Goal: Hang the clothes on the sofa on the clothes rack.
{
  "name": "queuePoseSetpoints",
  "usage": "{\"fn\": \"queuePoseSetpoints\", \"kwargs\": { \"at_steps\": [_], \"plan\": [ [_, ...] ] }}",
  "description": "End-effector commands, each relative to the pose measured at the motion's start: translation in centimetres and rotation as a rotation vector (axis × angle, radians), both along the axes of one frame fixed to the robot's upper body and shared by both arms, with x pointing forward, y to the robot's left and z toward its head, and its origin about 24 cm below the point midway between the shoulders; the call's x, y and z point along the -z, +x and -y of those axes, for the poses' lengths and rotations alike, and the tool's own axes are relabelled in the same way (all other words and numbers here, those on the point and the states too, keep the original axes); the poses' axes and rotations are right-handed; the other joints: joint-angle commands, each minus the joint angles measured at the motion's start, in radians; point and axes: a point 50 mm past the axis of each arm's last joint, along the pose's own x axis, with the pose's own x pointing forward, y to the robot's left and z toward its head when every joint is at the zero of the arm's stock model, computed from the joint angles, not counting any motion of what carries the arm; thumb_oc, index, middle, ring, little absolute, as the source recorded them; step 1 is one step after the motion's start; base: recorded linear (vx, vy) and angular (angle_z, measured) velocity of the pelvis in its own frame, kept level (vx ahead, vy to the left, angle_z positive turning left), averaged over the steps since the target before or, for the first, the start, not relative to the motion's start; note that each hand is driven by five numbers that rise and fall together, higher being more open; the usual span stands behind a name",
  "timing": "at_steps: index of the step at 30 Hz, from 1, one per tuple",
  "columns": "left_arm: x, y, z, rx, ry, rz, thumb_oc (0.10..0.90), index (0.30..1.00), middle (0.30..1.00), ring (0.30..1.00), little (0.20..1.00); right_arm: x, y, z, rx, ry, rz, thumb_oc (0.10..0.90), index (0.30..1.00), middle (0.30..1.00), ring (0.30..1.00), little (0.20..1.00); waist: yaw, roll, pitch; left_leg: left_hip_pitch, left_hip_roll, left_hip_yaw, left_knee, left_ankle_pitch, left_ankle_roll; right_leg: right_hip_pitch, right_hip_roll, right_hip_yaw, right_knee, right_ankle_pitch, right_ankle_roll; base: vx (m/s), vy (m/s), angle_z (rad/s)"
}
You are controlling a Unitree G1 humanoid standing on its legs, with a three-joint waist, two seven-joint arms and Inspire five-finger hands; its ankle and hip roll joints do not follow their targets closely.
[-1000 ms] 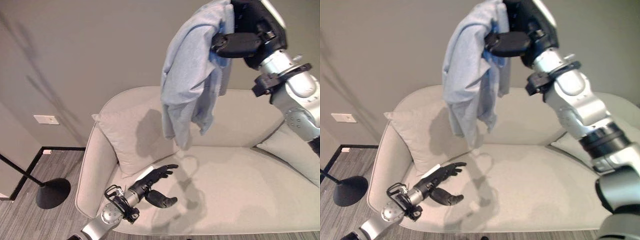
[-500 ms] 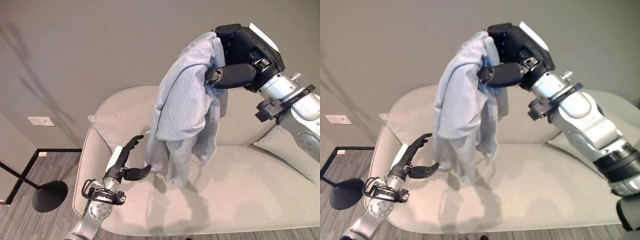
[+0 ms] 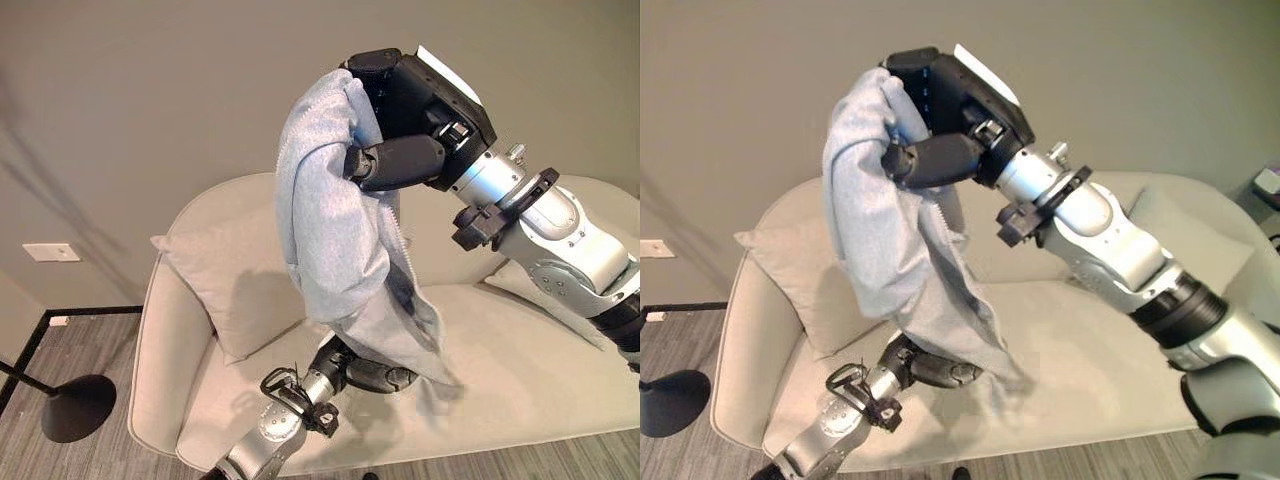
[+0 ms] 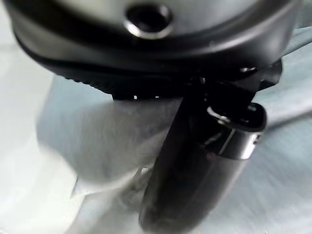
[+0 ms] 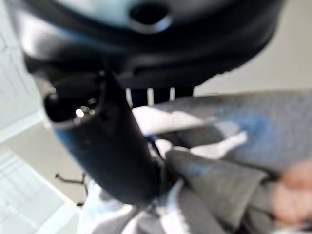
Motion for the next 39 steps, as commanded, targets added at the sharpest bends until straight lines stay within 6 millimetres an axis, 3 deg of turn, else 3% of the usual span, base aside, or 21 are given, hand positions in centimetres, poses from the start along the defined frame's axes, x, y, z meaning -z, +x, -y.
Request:
{"fn": "queuePoseSetpoints", "kwargs": {
  "at_steps": [1,13,19,21,27,29,30,32,33,35,36,37,38,39],
  "plan": [
    [-2.2,1.5,-1.5,-0.066,-0.068,0.093,0.400,0.300,0.300,0.300,0.300,-7.3,-1.7,1.7,0.037,0.195,0.275,0.400,0.300,0.300,0.300,0.300,0.027,-0.043,-0.078,-0.004,0.074,-0.079,0.003,-0.055,-0.031,0.030,-0.133,0.021,0.007,0.003,0.107,0.00,0.000,0.00],
    [-2.1,2.6,-4.7,-0.270,0.039,0.153,0.400,0.300,0.300,0.300,0.300,-6.7,-2.1,3.7,0.095,0.214,0.276,0.400,0.300,0.300,0.300,0.300,0.034,-0.046,-0.078,0.004,0.073,-0.083,0.003,-0.057,-0.029,0.042,-0.130,0.015,0.008,-0.002,0.106,0.00,0.000,0.00],
    [-3.1,3.4,-9.3,-0.507,0.260,0.317,0.400,0.300,0.300,0.300,0.300,-5.6,-3.2,4.2,0.074,0.154,0.262,0.400,0.300,0.300,0.300,0.300,0.041,-0.050,-0.074,0.006,0.075,-0.087,0.003,-0.056,-0.031,0.045,-0.129,0.006,0.011,-0.005,0.108,0.00,0.008,0.00],
    [-4.7,3.1,-13.3,-0.677,0.443,0.458,0.400,0.300,0.300,0.300,0.300,-5.0,-4.3,5.0,0.078,0.077,0.259,0.400,0.300,0.300,0.300,0.300,0.044,-0.048,-0.073,0.006,0.077,-0.091,0.003,-0.056,-0.032,0.047,-0.129,0.002,0.013,-0.008,0.110,0.03,0.058,0.03],
    [-10.2,1.1,-21.6,-0.979,0.842,0.762,0.400,0.300,0.300,0.300,0.300,-2.5,-6.7,8.0,0.133,-0.012,0.221,0.400,0.300,0.300,0.300,0.300,0.056,-0.064,-0.067,0.012,0.070,-0.100,0.025,-0.075,-0.025,0.059,-0.145,-0.010,0.049,-0.022,0.122,0.03,0.084,0.05],
    [-11.5,0.8,-22.6,-1.033,0.883,0.814,0.400,0.300,0.300,0.300,0.300,-2.1,-7.1,8.4,0.139,-0.022,0.216,0.400,0.300,0.300,0.300,0.300,0.060,-0.070,-0.064,0.008,0.066,-0.102,0.039,-0.083,-0.022,0.058,-0.151,-0.010,0.062,-0.024,0.125,-0.01,0.101,0.11],
    [-13.5,0.3,-24.2,-1.118,0.953,0.898,0.400,0.300,0.300,0.300,0.300,-1.5,-7.7,9.0,0.156,-0.049,0.206,0.400,0.300,0.300,0.300,0.300,0.061,-0.076,-0.052,0.002,0.056,-0.102,0.058,-0.099,-0.013,0.045,-0.166,-0.006,0.101,-0.008,0.130,-0.06,0.116,0.09],
    [-16.1,-0.1,-24.9,-1.196,0.982,1.016,0.400,0.300,0.300,0.300,0.300,-1.1,-8.5,9.5,0.178,-0.072,0.215,0.400,0.300,0.300,0.300,0.300,0.060,-0.083,-0.033,-0.009,0.039,-0.112,0.068,-0.106,-0.003,0.019,-0.183,0.014,0.137,0.053,0.137,-0.08,0.122,0.03],
    [-16.2,0.0,-24.9,-1.194,0.982,1.020,0.400,0.300,0.300,0.300,0.300,-1.0,-8.7,9.6,0.182,-0.070,0.216,0.400,0.300,0.300,0.300,0.300,0.063,-0.087,-0.032,-0.011,0.038,-0.112,0.070,-0.106,-0.002,0.017,-0.184,0.015,0.137,0.055,0.137,-0.06,0.105,-0.01],
    [-18.1,0.0,-24.7,-1.219,0.997,1.128,0.400,0.300,0.300,0.300,0.300,-0.4,-9.3,10.1,0.202,-0.068,0.211,0.400,0.300,0.300,0.300,0.300,0.061,-0.090,-0.027,-0.024,0.012,-0.123,0.060,-0.103,0.010,0.004,-0.204,0.026,0.136,0.109,0.137,-0.08,0.160,0.04],
    [-19.7,0.0,-24.3,-1.244,0.988,1.221,0.400,0.300,0.300,0.300,0.300,0.3,-9.5,10.3,0.212,-0.050,0.211,0.400,0.300,0.300,0.300,0.300,0.058,-0.085,-0.021,-0.038,-0.020,-0.127,0.048,-0.100,0.020,-0.014,-0.225,0.030,0.123,0.171,0.137,-0.20,0.275,0.05],
    [-21.0,0.0,-23.5,-1.245,0.973,1.311,0.400,0.300,0.300,0.300,0.300,0.6,-9.7,9.9,0.201,-0.040,0.220,0.400,0.300,0.300,0.300,0.300,0.071,-0.088,-0.016,-0.046,-0.057,-0.115,0.036,-0.098,0.031,-0.048,-0.255,-0.012,0.100,0.252,0.137,-0.33,0.417,-0.08],
    [-22.0,0.1,-22.5,-1.245,0.936,1.386,0.400,0.300,0.300,0.300,0.300,0.8,-9.6,8.8,0.148,-0.015,0.232,0.400,0.300,0.300,0.300,0.300,0.077,-0.072,-0.005,-0.059,-0.079,-0.100,0.026,-0.087,0.054,-0.072,-0.242,-0.074,0.119,0.198,0.137,-0.37,0.391,-0.19],
    [-22.4,0.1,-22.3,-1.246,0.936,1.416,0.400,0.300,0.300,0.300,0.300,0.7,-9.4,8.3,0.124,-0.007,0.240,0.400,0.300,0.300,0.300,0.300,0.075,-0.063,0.007,-0.075,-0.085,-0.093,0.028,-0.072,0.067,-0.082,-0.218,-0.084,0.178,0.117,0.122,-0.38,0.360,-0.22]
  ]
}}
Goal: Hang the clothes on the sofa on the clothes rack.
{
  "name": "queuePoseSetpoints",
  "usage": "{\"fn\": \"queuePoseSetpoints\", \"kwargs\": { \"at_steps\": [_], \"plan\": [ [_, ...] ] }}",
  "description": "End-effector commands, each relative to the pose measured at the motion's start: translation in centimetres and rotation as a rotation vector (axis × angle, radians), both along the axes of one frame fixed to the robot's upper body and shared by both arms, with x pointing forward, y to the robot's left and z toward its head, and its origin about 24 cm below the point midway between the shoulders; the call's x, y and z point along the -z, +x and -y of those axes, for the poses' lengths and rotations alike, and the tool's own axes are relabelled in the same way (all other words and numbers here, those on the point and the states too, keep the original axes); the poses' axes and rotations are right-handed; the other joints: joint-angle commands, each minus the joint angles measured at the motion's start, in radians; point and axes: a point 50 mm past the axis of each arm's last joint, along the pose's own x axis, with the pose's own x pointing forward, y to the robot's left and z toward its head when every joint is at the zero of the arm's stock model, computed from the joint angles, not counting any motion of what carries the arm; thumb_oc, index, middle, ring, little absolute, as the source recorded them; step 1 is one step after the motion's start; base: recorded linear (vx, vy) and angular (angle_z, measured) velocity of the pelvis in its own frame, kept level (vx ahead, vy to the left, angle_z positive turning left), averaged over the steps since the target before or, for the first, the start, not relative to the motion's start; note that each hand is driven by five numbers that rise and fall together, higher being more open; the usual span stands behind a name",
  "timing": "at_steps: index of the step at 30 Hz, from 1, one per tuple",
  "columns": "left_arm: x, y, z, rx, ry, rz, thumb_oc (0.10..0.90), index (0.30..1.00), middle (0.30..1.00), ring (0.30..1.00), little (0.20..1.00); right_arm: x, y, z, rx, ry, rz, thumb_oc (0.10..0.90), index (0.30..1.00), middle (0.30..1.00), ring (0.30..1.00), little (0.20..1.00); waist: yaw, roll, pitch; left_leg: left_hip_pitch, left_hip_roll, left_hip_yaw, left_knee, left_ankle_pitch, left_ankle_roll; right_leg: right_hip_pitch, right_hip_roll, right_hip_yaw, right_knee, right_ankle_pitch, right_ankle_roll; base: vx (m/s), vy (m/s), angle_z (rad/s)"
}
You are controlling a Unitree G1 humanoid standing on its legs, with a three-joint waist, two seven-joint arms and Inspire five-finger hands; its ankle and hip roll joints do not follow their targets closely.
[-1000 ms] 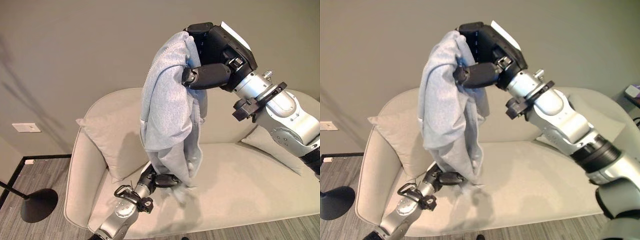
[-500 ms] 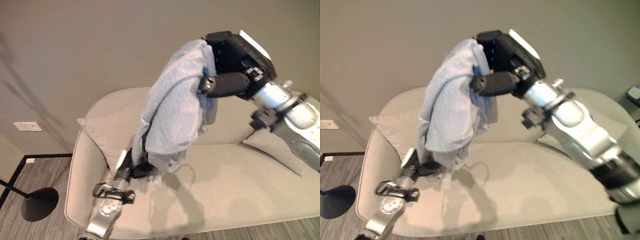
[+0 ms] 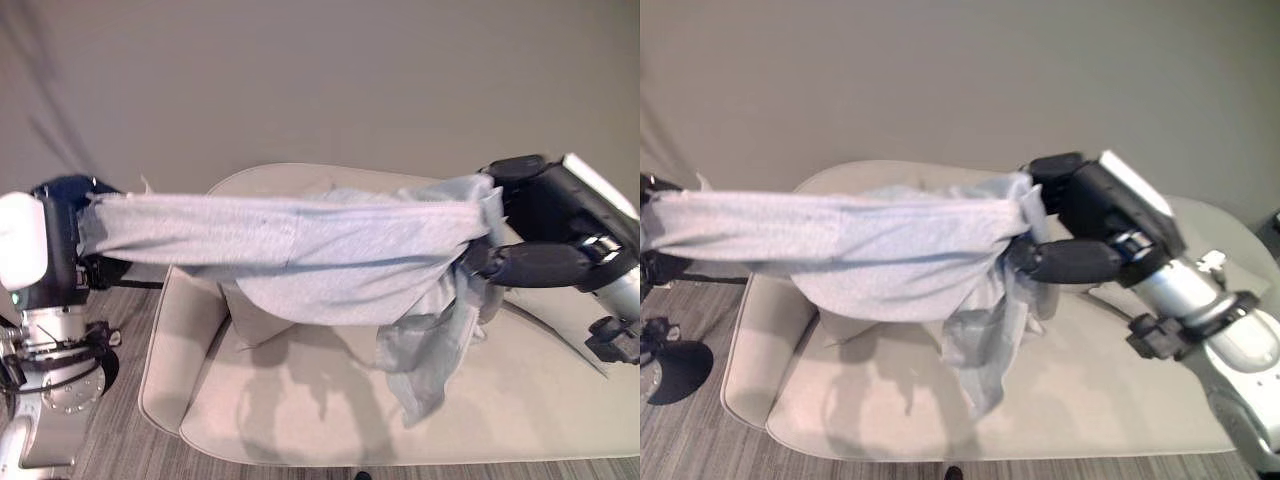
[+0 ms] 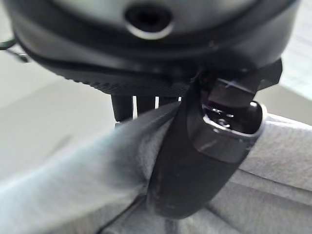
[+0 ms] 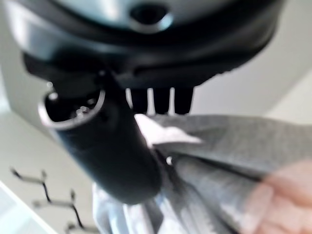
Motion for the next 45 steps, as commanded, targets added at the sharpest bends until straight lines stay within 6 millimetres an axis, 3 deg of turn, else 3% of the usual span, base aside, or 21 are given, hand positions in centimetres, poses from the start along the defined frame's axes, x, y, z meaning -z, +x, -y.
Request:
{"fn": "queuePoseSetpoints", "kwargs": {
  "at_steps": [1,4,5,7,9,11,12,15,17,20,23,26,28,30,35,38,39,40,41,43,45],
  "plan": [
    [-4.4,-0.6,1.9,0.050,0.117,0.277,0.400,0.300,0.300,0.300,0.300,-4.8,0.8,-2.8,-0.143,-0.047,0.241,0.400,0.300,0.300,0.300,0.300,0.028,0.057,-0.026,-0.031,0.041,-0.062,-0.010,-0.030,0.015,-0.015,-0.066,-0.085,0.181,0.006,0.060,-0.32,0.260,-0.23],
    [-3.7,-0.7,2.0,0.064,0.089,0.253,0.400,0.300,0.300,0.300,0.300,-5.4,0.9,-4.1,-0.214,-0.056,0.256,0.400,0.300,0.300,0.300,0.300,0.040,0.077,-0.013,-0.044,0.039,-0.033,-0.015,0.013,0.048,-0.025,0.093,-0.104,0.475,-0.168,0.030,-0.23,0.214,-0.31],
    [-3.6,-0.7,1.9,0.062,0.087,0.253,0.400,0.300,0.300,0.300,0.300,-5.5,1.0,-4.1,-0.216,-0.058,0.257,0.400,0.300,0.300,0.300,0.300,0.040,0.077,-0.013,-0.045,0.039,-0.030,-0.016,0.016,0.047,-0.034,0.091,-0.102,0.488,-0.172,0.026,-0.13,0.071,-0.19],
    [-1.9,-0.9,2.0,0.087,0.004,0.174,0.400,0.300,0.300,0.300,0.300,-4.8,1.2,-4.5,-0.236,-0.055,0.229,0.400,0.300,0.300,0.300,0.300,0.053,0.054,-0.023,-0.052,0.016,-0.023,-0.017,0.032,0.050,-0.003,0.179,-0.075,0.587,-0.203,0.024,-0.12,-0.047,-0.10],
    [-1.1,-1.3,1.7,0.085,-0.064,0.149,0.400,0.300,0.300,0.300,0.300,-4.0,1.3,-5.1,-0.258,-0.063,0.193,0.400,0.300,0.300,0.300,0.300,0.078,0.023,-0.025,-0.091,0.014,-0.018,-0.003,0.054,0.038,0.064,0.220,-0.039,0.446,-0.283,-0.040,-0.19,-0.180,-0.03],
    [-0.4,-1.6,1.4,0.081,-0.085,0.120,0.400,0.300,0.300,0.300,0.300,-3.7,1.3,-5.2,-0.270,-0.031,0.182,0.400,0.300,0.300,0.300,0.300,0.094,0.013,-0.033,-0.112,0.017,-0.005,0.003,0.062,0.028,0.102,0.232,-0.023,0.359,-0.325,-0.070,-0.15,-0.190,-0.14],
    [0.6,-2.3,1.3,0.080,-0.147,0.090,0.400,0.300,0.300,0.300,0.300,-3.0,1.6,-5.2,-0.264,0.022,0.162,0.400,0.300,0.300,0.300,0.300,0.125,-0.005,-0.046,-0.156,0.017,-0.005,0.016,0.078,0.014,0.163,0.252,0.010,0.189,-0.335,-0.085,-0.21,-0.262,-0.29],
    [2.7,-2.9,2.2,0.154,-0.257,0.007,0.400,0.300,0.300,0.300,0.300,-2.2,1.5,-5.0,-0.257,0.059,0.135,0.400,0.300,0.300,0.300,0.300,0.158,0.012,-0.056,-0.233,0.038,-0.026,0.018,0.152,-0.003,0.200,0.274,0.000,0.056,-0.308,-0.107,-0.21,-0.155,-0.36],
    [3.3,-2.3,3.1,0.214,-0.304,-0.027,0.400,0.300,0.300,0.300,0.300,-2.1,2.0,-4.8,-0.227,0.065,0.131,0.400,0.300,0.300,0.300,0.300,0.174,0.027,-0.028,-0.302,0.047,-0.074,0.031,0.218,-0.048,0.191,0.276,-0.018,0.044,-0.298,-0.115,-0.33,-0.054,-0.04],
    [3.6,-1.8,4.1,0.271,-0.311,-0.057,0.400,0.300,0.300,0.300,0.300,-2.2,2.3,-5.2,-0.225,0.040,0.137,0.400,0.300,0.300,0.300,0.300,0.164,0.034,-0.004,-0.309,0.052,-0.107,0.083,0.173,-0.051,0.168,0.245,-0.077,0.034,-0.267,-0.103,-0.33,-0.007,0.36],
    [3.6,-1.7,4.5,0.300,-0.322,-0.061,0.400,0.300,0.300,0.300,0.300,-1.4,2.5,-5.0,-0.206,0.049,0.110,0.400,0.300,0.300,0.300,0.300,0.128,0.035,-0.012,-0.187,0.125,-0.057,0.151,0.100,-0.053,0.150,0.199,-0.134,0.015,-0.229,-0.095,-0.20,0.033,0.59],
    [3.9,-1.4,4.8,0.314,-0.337,-0.075,0.400,0.300,0.300,0.300,0.300,-1.2,2.5,-5.1,-0.196,0.039,0.110,0.400,0.300,0.300,0.300,0.300,0.104,0.049,-0.029,-0.106,0.167,-0.047,0.146,0.092,-0.065,0.151,0.188,-0.147,-0.002,-0.215,-0.093,-0.06,0.110,0.63],
    [4.5,-0.9,5.4,0.349,-0.372,-0.102,0.400,0.300,0.300,0.300,0.300,-0.7,2.4,-5.2,-0.187,0.007,0.101,0.400,0.300,0.300,0.300,0.300,0.070,0.079,-0.054,-0.016,0.232,-0.067,0.116,0.135,-0.088,0.140,0.172,-0.165,-0.003,-0.205,-0.084,-0.09,0.266,0.32],
    [4.5,-0.6,6.5,0.410,-0.389,-0.108,0.400,0.300,0.300,0.300,0.300,-0.5,2.5,-4.9,-0.165,-0.014,0.091,0.400,0.300,0.300,0.300,0.300,0.034,0.117,-0.063,0.014,0.311,-0.070,0.065,0.238,-0.134,0.117,0.146,-0.195,-0.001,-0.192,-0.070,-0.15,0.343,0.42],
    [5.5,-0.2,7.8,0.474,-0.463,-0.145,0.400,0.300,0.300,0.300,0.300,-0.5,2.4,-4.0,-0.087,-0.017,0.115,0.400,0.300,0.300,0.300,0.300,0.006,0.155,-0.060,0.003,0.380,-0.055,-0.015,0.319,-0.196,0.101,0.092,-0.224,0.017,-0.171,-0.038,-0.06,0.309,0.44],
    [6.2,0.1,8.5,0.494,-0.464,-0.181,0.400,0.300,0.300,0.300,0.300,-0.3,2.3,-3.8,-0.064,-0.008,0.119,0.400,0.300,0.300,0.300,0.300,0.000,0.164,-0.059,-0.018,0.378,-0.095,-0.028,0.263,-0.192,0.098,0.057,-0.210,0.034,-0.156,-0.014,0.03,0.388,0.62],
    [6.5,0.2,8.7,0.501,-0.457,-0.204,0.400,0.300,0.300,0.300,0.300,-0.1,2.3,-3.7,-0.055,-0.011,0.115,0.400,0.300,0.300,0.300,0.300,-0.003,0.162,-0.061,-0.018,0.373,-0.097,-0.030,0.219,-0.189,0.099,0.038,-0.209,0.038,-0.147,-0.004,0.08,0.493,0.58],
    [6.4,0.4,9.3,0.534,-0.447,-0.219,0.400,0.300,0.300,0.300,0.300,0.6,2.1,-3.4,-0.024,0.006,0.094,0.400,0.300,0.300,0.300,0.300,-0.009,0.153,-0.066,-0.017,0.344,-0.074,-0.034,0.111,-0.171,0.112,0.000,-0.210,0.038,-0.134,0.018,0.07,0.383,0.38],
    [6.4,0.4,9.3,0.535,-0.446,-0.220,0.400,0.300,0.300,0.300,0.300,0.6,2.1,-3.4,-0.023,0.006,0.094,0.400,0.300,0.300,0.300,0.300,-0.008,0.151,-0.066,-0.017,0.343,-0.074,-0.034,0.111,-0.170,0.112,-0.001,-0.210,0.037,-0.134,0.019,0.08,0.559,0.18],
    [6.5,1.0,9.9,0.563,-0.417,-0.247,0.400,0.300,0.300,0.300,0.300,1.8,1.8,-2.8,0.049,0.007,0.073,0.400,0.300,0.300,0.300,0.300,-0.014,0.119,-0.069,-0.019,0.252,-0.073,-0.034,0.014,-0.124,0.113,-0.084,-0.207,0.055,-0.059,0.059,0.06,0.519,0.37],
    [6.2,1.1,10.1,0.571,-0.388,-0.246,0.400,0.300,0.300,0.300,0.300,2.3,1.7,-2.9,0.057,0.016,0.071,0.400,0.300,0.300,0.300,0.300,-0.010,0.091,-0.059,-0.006,0.196,-0.064,-0.034,-0.019,-0.080,0.100,-0.130,-0.182,0.102,-0.028,0.065,0.05,0.382,0.29]
  ]
}}
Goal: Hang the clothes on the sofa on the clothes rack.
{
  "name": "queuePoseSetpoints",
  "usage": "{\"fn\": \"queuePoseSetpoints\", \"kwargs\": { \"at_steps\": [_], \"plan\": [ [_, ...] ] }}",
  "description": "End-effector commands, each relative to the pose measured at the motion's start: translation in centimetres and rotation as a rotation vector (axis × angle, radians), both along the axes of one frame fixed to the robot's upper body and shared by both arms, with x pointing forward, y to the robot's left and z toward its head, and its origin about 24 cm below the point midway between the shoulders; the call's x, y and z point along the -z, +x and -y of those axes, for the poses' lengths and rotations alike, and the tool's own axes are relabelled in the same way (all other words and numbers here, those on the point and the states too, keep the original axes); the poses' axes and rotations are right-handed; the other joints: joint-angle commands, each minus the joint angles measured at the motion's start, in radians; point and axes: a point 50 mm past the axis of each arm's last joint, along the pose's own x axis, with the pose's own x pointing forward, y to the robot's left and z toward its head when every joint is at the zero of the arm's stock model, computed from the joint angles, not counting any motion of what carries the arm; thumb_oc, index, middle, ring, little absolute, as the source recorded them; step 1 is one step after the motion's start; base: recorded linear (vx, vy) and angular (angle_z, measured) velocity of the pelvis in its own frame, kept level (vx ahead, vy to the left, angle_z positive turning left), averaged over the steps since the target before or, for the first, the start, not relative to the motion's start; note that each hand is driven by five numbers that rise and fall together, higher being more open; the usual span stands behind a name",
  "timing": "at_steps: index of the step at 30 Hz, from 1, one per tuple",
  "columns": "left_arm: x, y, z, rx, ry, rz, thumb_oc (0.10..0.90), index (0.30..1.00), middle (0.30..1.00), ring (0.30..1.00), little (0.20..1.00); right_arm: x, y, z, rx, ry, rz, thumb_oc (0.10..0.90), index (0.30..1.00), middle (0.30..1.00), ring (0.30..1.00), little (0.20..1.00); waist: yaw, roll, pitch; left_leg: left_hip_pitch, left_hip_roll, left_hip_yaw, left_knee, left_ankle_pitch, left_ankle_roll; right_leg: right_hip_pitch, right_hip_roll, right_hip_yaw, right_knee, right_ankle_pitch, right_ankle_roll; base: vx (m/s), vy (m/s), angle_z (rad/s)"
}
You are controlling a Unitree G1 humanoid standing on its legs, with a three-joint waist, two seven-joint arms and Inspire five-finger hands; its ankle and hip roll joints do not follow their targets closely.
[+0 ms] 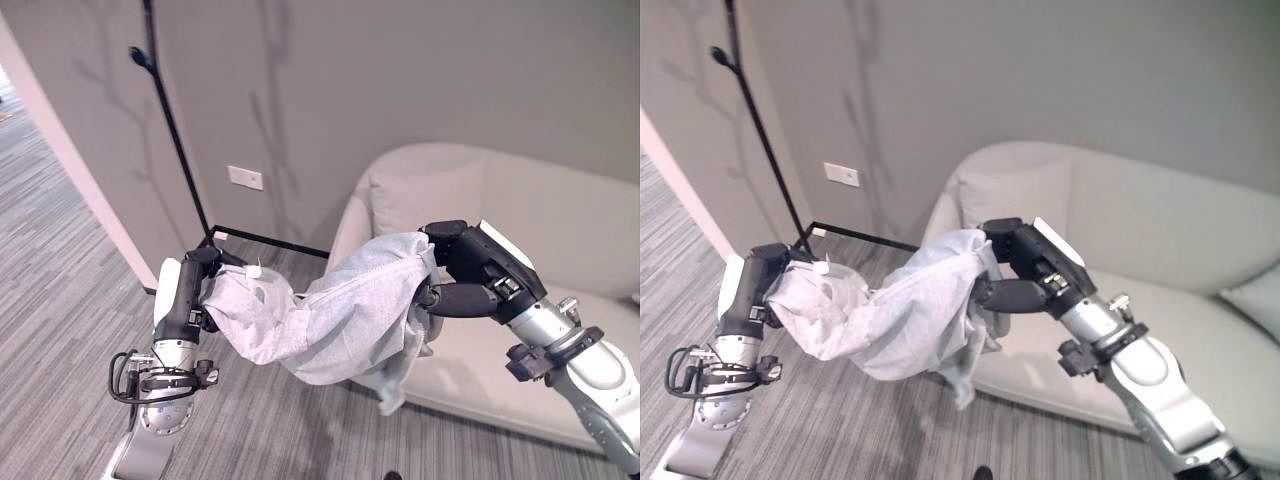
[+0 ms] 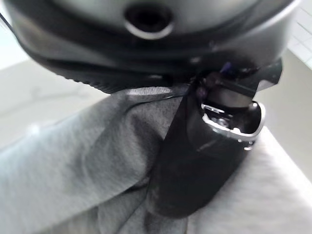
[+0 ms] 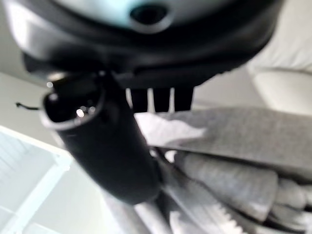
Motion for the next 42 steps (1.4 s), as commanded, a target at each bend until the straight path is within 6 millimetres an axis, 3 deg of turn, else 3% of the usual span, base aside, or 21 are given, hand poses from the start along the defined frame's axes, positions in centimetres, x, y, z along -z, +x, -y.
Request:
{"fn": "queuePoseSetpoints", "kwargs": {
  "at_steps": [1,4,6,8,9,10,12,14,17,18,22,26,28,29,30,33,34,35,36,38,42],
  "plan": [
    [-6.1,0.5,2.7,0.157,-0.018,0.315,0.400,0.300,0.300,0.300,0.300,-6.6,0.4,-1.1,-0.049,-0.047,0.339,0.400,0.300,0.300,0.300,0.300,-0.017,0.028,-0.022,0.067,0.020,0.048,-0.199,0.080,0.032,0.041,-0.068,0.026,0.111,-0.026,0.077,0.04,0.365,0.08],
    [-6.3,0.8,2.6,0.146,0.008,0.329,0.400,0.300,0.300,0.300,0.300,-6.6,0.8,-1.9,-0.056,-0.032,0.356,0.400,0.300,0.300,0.300,0.300,-0.012,0.009,0.011,0.102,-0.035,0.063,-0.199,0.066,0.079,-0.026,-0.116,0.064,0.229,0.099,0.083,0.03,0.337,-0.24],
    [-6.2,0.9,3.1,0.168,0.011,0.318,0.400,0.300,0.300,0.300,0.300,-6.7,0.9,-2.6,-0.097,-0.023,0.366,0.400,0.300,0.300,0.300,0.300,-0.015,0.014,0.021,0.119,-0.044,0.079,-0.199,0.058,0.096,-0.046,-0.101,0.034,0.293,0.074,0.069,0.08,0.318,-0.43],
    [-6.0,0.8,3.5,0.201,0.017,0.306,0.400,0.300,0.300,0.300,0.300,-6.7,0.7,-2.8,-0.114,-0.031,0.366,0.400,0.300,0.300,0.300,0.300,-0.026,0.012,0.020,0.132,-0.052,0.077,-0.199,0.053,0.109,-0.077,-0.020,0.065,0.330,0.016,0.050,0.14,0.252,-0.24],
    [-5.9,0.8,3.9,0.222,0.016,0.294,0.400,0.300,0.300,0.300,0.300,-6.9,0.7,-2.8,-0.123,-0.045,0.364,0.400,0.300,0.300,0.300,0.300,-0.036,0.013,0.022,0.139,-0.059,0.074,-0.199,0.046,0.115,-0.107,0.078,0.079,0.337,-0.072,0.024,0.15,0.215,0.02],
    [-5.8,0.9,4.2,0.236,0.002,0.282,0.400,0.300,0.300,0.300,0.300,-7.1,0.8,-2.8,-0.131,-0.045,0.368,0.400,0.300,0.300,0.300,0.300,-0.043,0.011,0.025,0.138,-0.061,0.072,-0.199,0.050,0.116,-0.133,0.142,0.079,0.333,-0.117,-0.004,0.15,0.169,-0.02],
    [-5.7,1.3,4.7,0.253,-0.034,0.270,0.400,0.300,0.300,0.300,0.300,-7.6,0.9,-3.0,-0.148,-0.041,0.377,0.400,0.300,0.300,0.300,0.300,-0.061,-0.006,0.037,0.145,-0.078,0.055,-0.199,0.042,0.120,-0.177,0.253,0.113,0.313,-0.164,-0.016,0.11,0.065,0.07],
    [-5.5,1.6,5.2,0.270,-0.057,0.262,0.400,0.300,0.300,0.300,0.300,-8.0,0.8,-3.2,-0.161,-0.039,0.394,0.400,0.300,0.300,0.300,0.300,-0.073,-0.029,0.039,0.147,-0.108,0.039,-0.199,0.037,0.128,-0.175,0.303,0.130,0.259,-0.164,-0.033,0.12,0.025,0.42],
    [-5.5,2.0,6.3,0.306,-0.065,0.259,0.400,0.300,0.300,0.300,0.300,-8.5,0.6,-3.5,-0.182,-0.041,0.417,0.400,0.300,0.300,0.300,0.300,-0.080,-0.051,0.032,0.159,-0.133,0.014,-0.190,0.003,0.130,-0.119,0.335,0.156,0.160,-0.177,-0.047,0.19,-0.034,0.39],
    [-5.4,2.0,6.3,0.308,-0.069,0.253,0.400,0.300,0.300,0.300,0.300,-8.4,0.6,-3.4,-0.175,-0.042,0.414,0.400,0.300,0.300,0.300,0.300,-0.080,-0.061,0.026,0.160,-0.138,0.014,-0.180,0.001,0.128,-0.110,0.338,0.159,0.153,-0.168,-0.057,0.23,-0.069,0.30],
    [-5.1,1.6,6.2,0.303,-0.085,0.238,0.400,0.300,0.300,0.300,0.300,-8.0,0.6,-3.5,-0.180,-0.045,0.398,0.400,0.300,0.300,0.300,0.300,-0.068,-0.055,-0.012,0.177,-0.123,0.017,-0.127,-0.047,0.112,-0.041,0.354,0.168,0.091,-0.188,-0.074,0.26,-0.075,0.14],
    [-5.5,1.7,6.1,0.299,-0.075,0.260,0.400,0.300,0.300,0.300,0.300,-8.4,0.6,-3.5,-0.197,-0.056,0.405,0.400,0.300,0.300,0.300,0.300,-0.065,-0.056,-0.006,0.133,-0.091,0.032,0.015,-0.082,0.083,0.000,0.352,0.160,0.052,-0.190,-0.082,0.13,-0.073,0.09],
    [-6.3,2.0,5.4,0.232,-0.039,0.324,0.400,0.300,0.300,0.300,0.300,-9.3,1.1,-3.6,-0.174,-0.122,0.458,0.400,0.300,0.300,0.300,0.300,-0.047,-0.067,0.026,0.007,-0.009,0.092,0.283,0.014,0.051,0.061,0.345,0.147,0.026,-0.219,-0.113,0.07,-0.089,0.08],
    [-6.3,2.0,5.4,0.230,-0.038,0.326,0.400,0.300,0.300,0.300,0.300,-9.3,1.1,-3.7,-0.174,-0.122,0.460,0.400,0.300,0.300,0.300,0.300,-0.048,-0.066,0.028,0.002,-0.007,0.092,0.291,0.012,0.050,0.060,0.347,0.147,0.026,-0.218,-0.114,0.08,-0.036,-0.01],
    [-6.8,2.5,4.7,0.161,-0.004,0.365,0.400,0.300,0.300,0.300,0.300,-9.4,1.2,-3.6,-0.152,-0.150,0.477,0.400,0.300,0.300,0.300,0.300,-0.049,-0.072,0.027,-0.019,0.033,0.128,0.280,0.020,0.065,0.077,0.337,0.146,0.023,-0.228,-0.116,0.10,0.042,0.05],
    [-7.9,3.7,3.5,0.020,0.103,0.459,0.400,0.300,0.300,0.300,0.300,-10.5,1.1,-3.5,-0.089,-0.258,0.574,0.400,0.300,0.300,0.300,0.300,-0.044,-0.078,0.016,-0.031,0.031,0.101,0.169,-0.006,0.070,0.098,0.318,0.171,0.012,-0.232,-0.104,0.15,0.107,0.12],
    [-8.6,4.3,3.0,-0.041,0.153,0.509,0.400,0.300,0.300,0.300,0.300,-11.2,1.3,-3.6,-0.069,-0.304,0.628,0.400,0.300,0.300,0.300,0.300,-0.040,-0.075,0.012,-0.044,0.028,0.061,0.114,0.021,0.054,0.102,0.318,0.186,0.008,-0.236,-0.100,0.14,0.173,-0.40],
    [-10.4,5.6,2.7,-0.110,0.248,0.607,0.400,0.300,0.300,0.300,0.300,-12.5,1.9,-3.7,-0.021,-0.338,0.711,0.400,0.300,0.300,0.300,0.300,-0.043,-0.072,0.007,-0.064,0.045,0.016,0.025,0.088,0.027,0.118,0.311,0.202,0.001,-0.240,-0.095,0.12,0.138,-0.47],
    [-10.4,5.6,2.7,-0.112,0.249,0.608,0.400,0.300,0.300,0.300,0.300,-12.6,1.9,-3.7,-0.021,-0.338,0.712,0.400,0.300,0.300,0.300,0.300,-0.045,-0.072,0.008,-0.062,0.045,0.016,0.021,0.090,0.027,0.119,0.311,0.201,0.001,-0.240,-0.096,0.11,0.203,-0.55],
    [-12.4,8.2,0.9,-0.329,0.359,0.664,0.400,0.300,0.300,0.300,0.300,-13.8,2.6,-4.2,0.115,-0.528,0.867,0.400,0.300,0.300,0.300,0.300,-0.078,-0.064,-0.020,-0.048,0.143,0.141,-0.081,0.187,0.002,0.143,0.296,0.196,-0.005,-0.253,-0.074,0.21,0.311,-0.18],
    [-12.8,9.4,1.2,-0.392,0.421,0.663,0.400,0.300,0.300,0.300,0.300,-13.9,2.7,-4.6,0.167,-0.585,0.923,0.400,0.300,0.300,0.300,0.300,-0.090,-0.045,-0.058,0.007,0.118,0.167,-0.138,0.183,0.000,0.165,0.277,0.198,-0.006,-0.256,-0.061,0.14,0.160,-0.16]
  ]
}}
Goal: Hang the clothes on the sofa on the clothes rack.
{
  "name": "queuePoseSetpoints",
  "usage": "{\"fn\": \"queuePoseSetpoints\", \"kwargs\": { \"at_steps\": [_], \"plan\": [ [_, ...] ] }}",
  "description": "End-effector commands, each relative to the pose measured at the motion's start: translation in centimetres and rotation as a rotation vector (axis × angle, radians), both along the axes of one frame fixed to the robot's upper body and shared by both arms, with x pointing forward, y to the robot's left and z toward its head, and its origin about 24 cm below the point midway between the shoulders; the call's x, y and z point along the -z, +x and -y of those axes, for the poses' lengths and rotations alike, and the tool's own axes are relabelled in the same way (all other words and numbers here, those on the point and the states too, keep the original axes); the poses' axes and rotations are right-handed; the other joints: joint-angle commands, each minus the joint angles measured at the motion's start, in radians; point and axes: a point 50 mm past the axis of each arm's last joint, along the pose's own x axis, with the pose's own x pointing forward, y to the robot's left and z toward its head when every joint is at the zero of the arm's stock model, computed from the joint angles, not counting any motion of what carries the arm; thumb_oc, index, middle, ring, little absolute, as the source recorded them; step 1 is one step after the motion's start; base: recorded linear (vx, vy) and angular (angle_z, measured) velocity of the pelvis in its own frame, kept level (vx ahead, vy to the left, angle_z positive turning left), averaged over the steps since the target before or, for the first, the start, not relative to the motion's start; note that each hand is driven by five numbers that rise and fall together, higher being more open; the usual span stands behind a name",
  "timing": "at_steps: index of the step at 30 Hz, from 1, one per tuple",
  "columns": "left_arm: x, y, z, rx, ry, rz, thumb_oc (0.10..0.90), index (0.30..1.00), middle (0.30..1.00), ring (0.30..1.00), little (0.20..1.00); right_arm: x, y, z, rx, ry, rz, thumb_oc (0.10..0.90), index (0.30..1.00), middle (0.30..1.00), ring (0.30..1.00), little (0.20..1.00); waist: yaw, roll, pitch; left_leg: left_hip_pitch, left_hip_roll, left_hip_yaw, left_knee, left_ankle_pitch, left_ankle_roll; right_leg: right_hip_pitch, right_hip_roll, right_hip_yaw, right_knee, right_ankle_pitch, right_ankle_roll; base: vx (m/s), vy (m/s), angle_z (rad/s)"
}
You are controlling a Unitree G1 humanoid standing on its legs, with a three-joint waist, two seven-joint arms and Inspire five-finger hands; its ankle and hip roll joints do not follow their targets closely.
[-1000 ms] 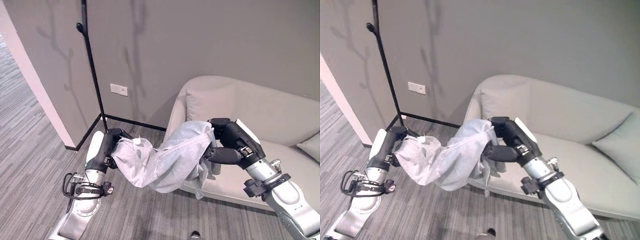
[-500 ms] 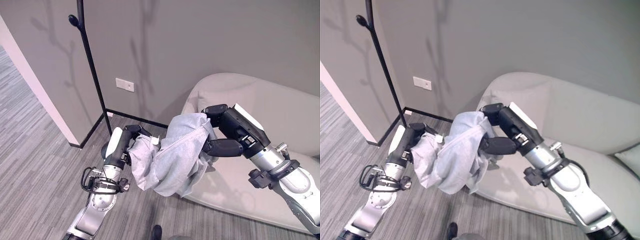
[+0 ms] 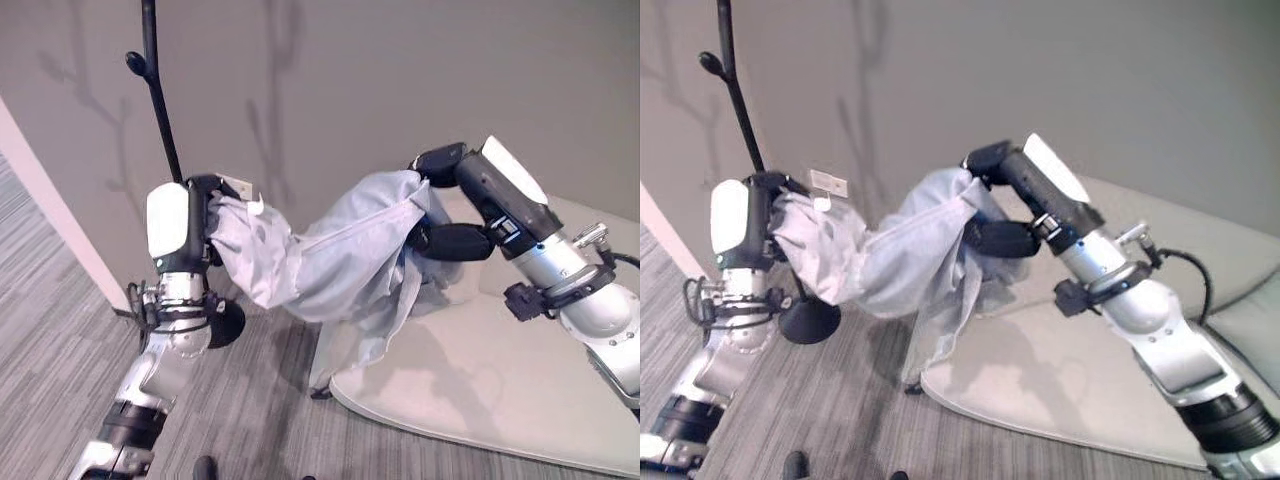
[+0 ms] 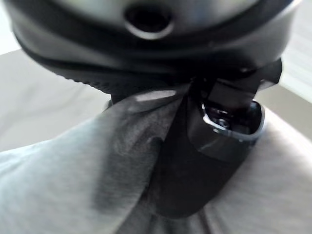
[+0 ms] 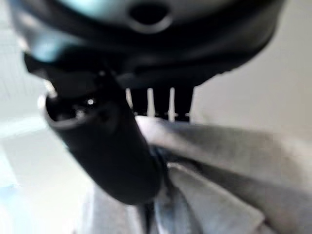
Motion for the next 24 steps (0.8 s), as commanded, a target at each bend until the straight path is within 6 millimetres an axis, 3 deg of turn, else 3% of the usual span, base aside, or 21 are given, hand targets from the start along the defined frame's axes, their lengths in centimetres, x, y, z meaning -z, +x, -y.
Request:
{"fn": "queuePoseSetpoints", "kwargs": {
  "at_steps": [1,2,5,11,15,16,18,19,22,24],
  "plan": [
    [-5.1,0.2,0.8,-0.045,0.078,0.265,0.400,0.300,0.300,0.300,0.300,-3.7,-0.4,-1.1,0.001,0.065,0.282,0.400,0.300,0.300,0.300,0.300,0.049,-0.029,-0.133,0.081,-0.065,0.021,-0.054,0.008,-0.017,0.024,-0.104,-0.002,0.012,-0.018,0.088,0.17,0.233,-0.09],
    [-6.5,1.1,-0.1,-0.118,0.108,0.285,0.400,0.300,0.300,0.300,0.300,-4.8,0.4,-2.5,0.006,0.053,0.354,0.400,0.300,0.300,0.300,0.300,0.056,-0.027,-0.145,0.093,-0.087,0.036,-0.046,-0.009,-0.008,0.020,-0.124,0.014,0.011,-0.008,0.102,0.14,0.181,0.01],
    [-7.6,1.6,-1.2,-0.184,0.105,0.306,0.400,0.300,0.300,0.300,0.300,-5.6,1.3,-3.8,0.026,0.032,0.419,0.400,0.300,0.300,0.300,0.300,0.058,-0.028,-0.146,0.099,-0.099,0.055,-0.041,-0.024,0.001,0.010,-0.138,0.030,0.013,-0.001,0.112,0.07,0.119,0.03],
    [-10.1,1.5,-2.9,-0.320,0.114,0.378,0.400,0.300,0.300,0.300,0.300,-7.5,2.2,-4.9,0.117,0.007,0.574,0.400,0.300,0.300,0.300,0.300,0.070,-0.018,-0.163,0.125,-0.144,0.077,-0.072,-0.047,0.035,0.010,-0.164,0.032,0.035,0.008,0.137,0.10,0.093,-0.05],
    [-10.7,2.2,-2.3,-0.341,0.155,0.365,0.400,0.300,0.300,0.300,0.300,-8.0,2.6,-4.9,0.173,0.049,0.622,0.400,0.300,0.300,0.300,0.300,0.066,0.000,-0.147,0.137,-0.199,0.043,-0.058,-0.091,0.076,-0.019,-0.185,0.037,0.200,0.017,0.158,0.12,0.174,0.18],
    [-11.0,3.1,-2.0,-0.353,0.139,0.332,0.400,0.300,0.300,0.300,0.300,-8.3,2.7,-5.5,0.181,0.036,0.645,0.400,0.300,0.300,0.300,0.300,0.061,0.004,-0.135,0.141,-0.236,0.024,-0.035,-0.110,0.110,-0.061,-0.219,0.030,0.334,0.115,0.169,0.11,0.245,0.56],
    [-11.9,3.3,-1.7,-0.359,0.112,0.343,0.400,0.300,0.300,0.300,0.300,-9.1,3.3,-5.5,0.232,0.035,0.669,0.400,0.300,0.300,0.300,0.300,0.052,0.025,-0.111,0.157,-0.246,0.008,-0.032,-0.122,0.140,-0.127,-0.228,0.046,0.495,0.167,0.165,0.08,0.218,0.46],
    [-12.6,3.2,-1.3,-0.339,0.101,0.370,0.400,0.300,0.300,0.300,0.300,-9.5,3.6,-5.2,0.270,0.032,0.689,0.400,0.300,0.300,0.300,0.300,0.053,0.036,-0.100,0.161,-0.239,0.004,-0.031,-0.125,0.145,-0.161,-0.225,0.038,0.550,0.154,0.160,0.10,0.132,0.31],
    [-13.7,2.9,-2.1,-0.363,0.048,0.407,0.400,0.300,0.300,0.300,0.300,-9.7,4.9,-4.2,0.359,0.020,0.665,0.400,0.300,0.300,0.300,0.300,0.043,0.028,-0.097,0.188,-0.251,-0.042,-0.057,-0.138,0.121,-0.208,-0.191,0.053,0.436,0.019,0.130,0.21,-0.090,0.23],
    [-14.2,2.5,-2.6,-0.373,0.042,0.449,0.400,0.300,0.300,0.300,0.300,-10.7,4.7,-4.3,0.382,-0.022,0.739,0.400,0.300,0.300,0.300,0.300,0.036,0.018,-0.082,0.202,-0.242,-0.068,-0.058,-0.160,0.093,-0.243,-0.186,0.094,0.215,0.017,0.141,0.24,-0.220,0.27]
  ]
}}
